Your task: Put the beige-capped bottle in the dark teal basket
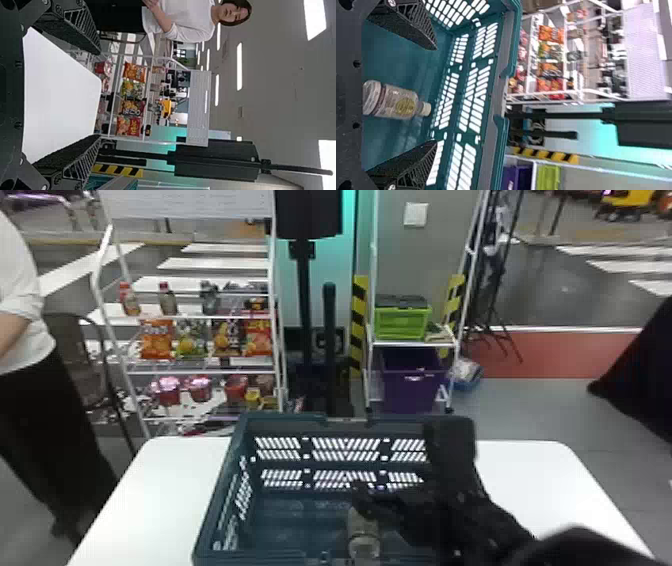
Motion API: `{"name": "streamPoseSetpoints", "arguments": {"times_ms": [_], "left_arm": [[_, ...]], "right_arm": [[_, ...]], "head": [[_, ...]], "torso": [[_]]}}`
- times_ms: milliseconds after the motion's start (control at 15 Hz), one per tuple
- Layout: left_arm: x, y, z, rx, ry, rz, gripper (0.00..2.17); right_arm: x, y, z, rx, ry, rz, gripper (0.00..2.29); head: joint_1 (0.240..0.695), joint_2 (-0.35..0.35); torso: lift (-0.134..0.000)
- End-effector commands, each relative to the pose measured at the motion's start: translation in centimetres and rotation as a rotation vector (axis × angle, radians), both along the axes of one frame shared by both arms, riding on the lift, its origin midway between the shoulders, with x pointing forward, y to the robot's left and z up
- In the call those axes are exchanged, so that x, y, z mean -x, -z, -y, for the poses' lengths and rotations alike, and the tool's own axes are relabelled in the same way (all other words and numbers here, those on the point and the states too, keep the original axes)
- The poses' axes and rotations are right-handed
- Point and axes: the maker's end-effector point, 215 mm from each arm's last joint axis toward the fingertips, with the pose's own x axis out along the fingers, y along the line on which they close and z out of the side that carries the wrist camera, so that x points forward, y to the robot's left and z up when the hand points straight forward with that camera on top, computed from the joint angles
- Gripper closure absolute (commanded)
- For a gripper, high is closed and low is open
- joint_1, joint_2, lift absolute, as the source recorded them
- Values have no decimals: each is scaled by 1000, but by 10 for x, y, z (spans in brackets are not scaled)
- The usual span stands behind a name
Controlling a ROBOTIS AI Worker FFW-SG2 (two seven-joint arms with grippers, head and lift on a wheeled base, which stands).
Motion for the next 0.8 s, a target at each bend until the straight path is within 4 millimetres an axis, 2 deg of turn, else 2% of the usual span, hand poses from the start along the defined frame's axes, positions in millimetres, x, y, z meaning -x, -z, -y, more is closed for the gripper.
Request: {"name": "streamPoseSetpoints", "arguments": {"times_ms": [0,200,333,467,733], "left_arm": [[-2,-1,1,3,1,3,144],[-3,-3,5,3,7,7,144],[-3,-2,7,1,12,4,144],[-3,-2,10,-2,18,1,144],[-2,-6,14,-5,26,4,144]], "right_arm": [[34,-8,35,-11,54,104,46],[76,-28,87,-70,160,263,49],[105,-36,112,-92,209,348,49],[131,-28,128,-104,231,383,49],[174,0,138,-147,249,414,63]], "head": [[499,0],[499,0],[499,0],[499,0],[499,0]], "torso": [[0],[0],[0],[0],[0]]}}
